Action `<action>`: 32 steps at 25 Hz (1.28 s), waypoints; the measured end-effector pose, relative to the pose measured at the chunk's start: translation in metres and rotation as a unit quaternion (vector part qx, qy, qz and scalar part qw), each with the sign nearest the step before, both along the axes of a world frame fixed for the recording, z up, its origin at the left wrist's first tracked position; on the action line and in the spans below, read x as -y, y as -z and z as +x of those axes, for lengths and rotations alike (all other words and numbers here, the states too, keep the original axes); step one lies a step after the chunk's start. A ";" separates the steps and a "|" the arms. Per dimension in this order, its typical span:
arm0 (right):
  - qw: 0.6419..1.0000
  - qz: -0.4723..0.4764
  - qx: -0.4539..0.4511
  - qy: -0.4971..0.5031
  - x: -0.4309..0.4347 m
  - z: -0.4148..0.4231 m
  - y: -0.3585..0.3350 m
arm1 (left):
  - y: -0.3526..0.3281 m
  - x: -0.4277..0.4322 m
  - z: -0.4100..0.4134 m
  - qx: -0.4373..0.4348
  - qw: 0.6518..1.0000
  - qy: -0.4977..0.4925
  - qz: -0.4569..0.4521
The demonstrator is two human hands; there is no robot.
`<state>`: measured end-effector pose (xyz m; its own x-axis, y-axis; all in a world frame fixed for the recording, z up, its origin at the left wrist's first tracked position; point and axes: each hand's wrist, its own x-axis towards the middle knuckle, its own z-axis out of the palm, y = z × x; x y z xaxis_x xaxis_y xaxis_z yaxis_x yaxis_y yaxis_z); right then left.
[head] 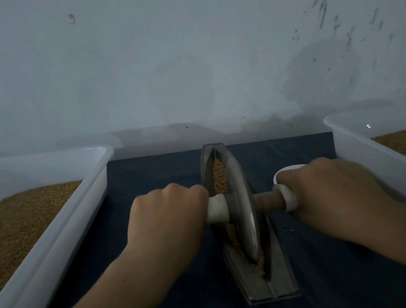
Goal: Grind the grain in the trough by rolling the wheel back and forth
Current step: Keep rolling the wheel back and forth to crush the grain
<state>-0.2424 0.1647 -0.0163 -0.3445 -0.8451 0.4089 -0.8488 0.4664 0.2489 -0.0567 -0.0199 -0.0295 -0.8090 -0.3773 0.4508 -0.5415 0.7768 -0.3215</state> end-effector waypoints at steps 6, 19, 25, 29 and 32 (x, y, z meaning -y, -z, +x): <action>0.997 0.015 0.034 0.071 0.088 -0.047 -0.005 | -0.001 0.054 -0.067 -0.034 0.998 -0.032 0.031; 0.998 0.035 -0.002 0.043 0.007 -0.004 -0.001 | 0.003 0.004 -0.005 -0.002 1.000 -0.002 0.020; 0.996 -0.007 0.039 0.080 0.086 -0.049 0.004 | -0.004 0.058 -0.070 -0.020 0.999 -0.026 0.022; 0.997 -0.015 0.031 0.069 0.094 -0.054 0.000 | -0.009 0.061 -0.073 -0.016 0.999 -0.030 0.028; 0.998 0.003 0.034 0.058 0.053 -0.031 0.005 | -0.002 0.033 -0.043 -0.010 1.000 -0.008 0.018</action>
